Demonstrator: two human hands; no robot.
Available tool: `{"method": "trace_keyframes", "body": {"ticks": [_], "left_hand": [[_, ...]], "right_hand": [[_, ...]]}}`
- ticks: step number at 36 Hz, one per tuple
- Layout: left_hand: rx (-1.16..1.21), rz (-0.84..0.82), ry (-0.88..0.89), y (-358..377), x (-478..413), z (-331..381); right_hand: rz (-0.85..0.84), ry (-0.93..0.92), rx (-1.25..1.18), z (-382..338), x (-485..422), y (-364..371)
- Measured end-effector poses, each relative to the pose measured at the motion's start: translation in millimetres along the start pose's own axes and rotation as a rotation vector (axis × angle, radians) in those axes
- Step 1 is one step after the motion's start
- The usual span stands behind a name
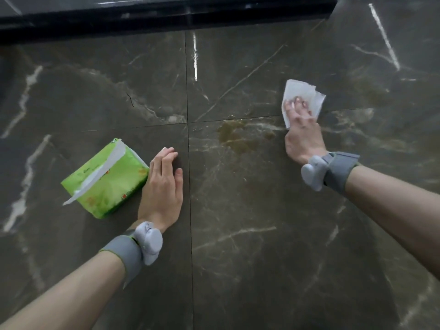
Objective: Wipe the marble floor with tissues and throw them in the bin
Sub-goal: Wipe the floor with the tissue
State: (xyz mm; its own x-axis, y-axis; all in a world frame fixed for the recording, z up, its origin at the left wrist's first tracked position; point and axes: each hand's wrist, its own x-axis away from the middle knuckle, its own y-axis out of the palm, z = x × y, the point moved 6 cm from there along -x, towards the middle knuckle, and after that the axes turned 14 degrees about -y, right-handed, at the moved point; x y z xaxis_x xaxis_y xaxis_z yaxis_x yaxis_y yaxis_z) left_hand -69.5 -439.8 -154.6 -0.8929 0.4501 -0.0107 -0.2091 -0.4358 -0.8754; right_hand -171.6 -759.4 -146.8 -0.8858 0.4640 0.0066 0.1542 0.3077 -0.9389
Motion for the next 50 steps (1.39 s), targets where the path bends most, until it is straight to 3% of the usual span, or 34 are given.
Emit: {"method": "trace_keyframes", "body": {"ticks": [11, 21, 36, 41, 50], "left_hand": [[0.008, -0.008, -0.007, -2, 0, -2], [0.017, 0.001, -0.018, -3, 0, -4], [0.036, 0.015, -0.011, 1, 0, -5], [0.019, 0.006, -0.018, 1, -1, -6], [0.016, 0.021, 0.012, 1, 0, -6]], "right_hand": [[-0.099, -0.225, -0.066, -90, -24, 28], [-0.264, -0.586, -0.139, -179, 12, 59], [-0.416, -0.91, -0.002, -157, 73, 47], [-0.397, -0.855, -0.008, -126, 77, 30], [-0.285, -0.459, 0.008, -33, 68, 0]]}}
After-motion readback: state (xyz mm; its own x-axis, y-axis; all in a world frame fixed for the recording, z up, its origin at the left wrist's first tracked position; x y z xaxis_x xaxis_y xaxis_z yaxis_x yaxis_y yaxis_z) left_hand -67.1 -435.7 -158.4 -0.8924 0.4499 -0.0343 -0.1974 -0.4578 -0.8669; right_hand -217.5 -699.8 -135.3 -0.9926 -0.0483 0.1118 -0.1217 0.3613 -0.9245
